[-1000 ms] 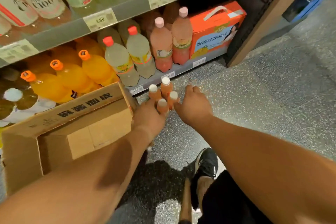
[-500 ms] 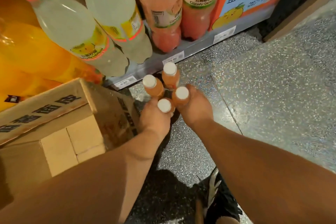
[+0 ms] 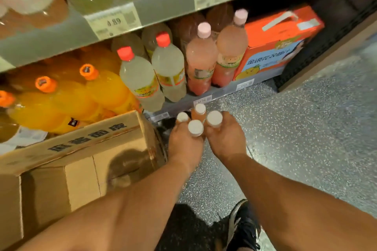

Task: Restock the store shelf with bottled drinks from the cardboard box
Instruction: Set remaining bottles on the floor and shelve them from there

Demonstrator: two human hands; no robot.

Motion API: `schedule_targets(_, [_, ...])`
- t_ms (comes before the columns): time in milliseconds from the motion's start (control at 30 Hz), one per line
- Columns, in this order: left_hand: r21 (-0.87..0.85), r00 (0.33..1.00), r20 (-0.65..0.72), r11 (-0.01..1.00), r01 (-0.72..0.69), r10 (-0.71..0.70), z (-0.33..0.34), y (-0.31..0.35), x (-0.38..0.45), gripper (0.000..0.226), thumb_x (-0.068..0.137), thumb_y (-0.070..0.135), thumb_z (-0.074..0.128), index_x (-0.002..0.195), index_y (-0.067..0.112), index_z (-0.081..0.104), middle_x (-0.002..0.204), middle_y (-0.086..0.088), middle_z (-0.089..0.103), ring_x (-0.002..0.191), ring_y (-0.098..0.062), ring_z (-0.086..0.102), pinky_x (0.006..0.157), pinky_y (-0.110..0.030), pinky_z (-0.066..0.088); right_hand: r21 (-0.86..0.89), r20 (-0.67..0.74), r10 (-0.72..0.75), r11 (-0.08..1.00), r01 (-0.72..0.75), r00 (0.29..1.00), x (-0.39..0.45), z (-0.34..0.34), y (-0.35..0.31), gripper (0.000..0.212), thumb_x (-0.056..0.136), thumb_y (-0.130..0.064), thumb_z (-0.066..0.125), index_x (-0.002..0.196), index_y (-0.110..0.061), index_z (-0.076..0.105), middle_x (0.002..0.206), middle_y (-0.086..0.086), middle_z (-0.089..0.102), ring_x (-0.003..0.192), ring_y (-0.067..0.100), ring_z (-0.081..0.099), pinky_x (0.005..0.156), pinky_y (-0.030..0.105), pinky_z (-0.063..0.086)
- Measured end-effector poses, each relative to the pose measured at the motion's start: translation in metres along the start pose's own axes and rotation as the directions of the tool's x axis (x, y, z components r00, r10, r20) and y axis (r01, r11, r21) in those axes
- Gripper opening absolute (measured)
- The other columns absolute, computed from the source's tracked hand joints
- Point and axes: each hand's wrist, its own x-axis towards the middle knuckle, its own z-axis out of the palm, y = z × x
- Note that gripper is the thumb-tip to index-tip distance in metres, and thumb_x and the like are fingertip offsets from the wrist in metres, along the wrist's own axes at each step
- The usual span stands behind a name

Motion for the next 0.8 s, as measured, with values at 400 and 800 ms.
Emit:
schedule_targets(400, [-0.263, 0.885, -0.412, 0.902, -0.343, 0.216, -0.269, 0.107, -0.127, 0.039, 0.077, 0.042, 0.075, 0.11, 0.023, 0.068, 0.107, 0.001, 0.069, 0.099, -0.021, 0.062, 0.086, -0.036, 0.051, -0.103, -0.25, -0.407, 0.914, 0.393, 0.879, -0.146, -0.151, -0.242, 0.044, 0.082, -0.053, 0.064, 0.107, -0.017, 0.058, 0.107, 0.009, 0.063, 0.102, 0.032, 0.059, 0.076, 0.036, 0.045])
schedule_targets(800, [-0.165, 0.67, -0.693, 0.846, -0.507, 0.267, -0.508, 0.145, -0.254, 0.03, 0.074, 0.049, 0.069, 0.091, 0.024, 0.068, 0.093, 0.002, 0.068, 0.09, -0.023, 0.063, 0.08, -0.04, 0.052, -0.216, -0.312, -0.673, 0.738, 0.64, 0.671, -0.291, -0.226, -0.45, 0.048, 0.079, -0.069, 0.055, 0.1, -0.026, 0.059, 0.1, -0.001, 0.067, 0.095, 0.025, 0.064, 0.076, 0.037, 0.051])
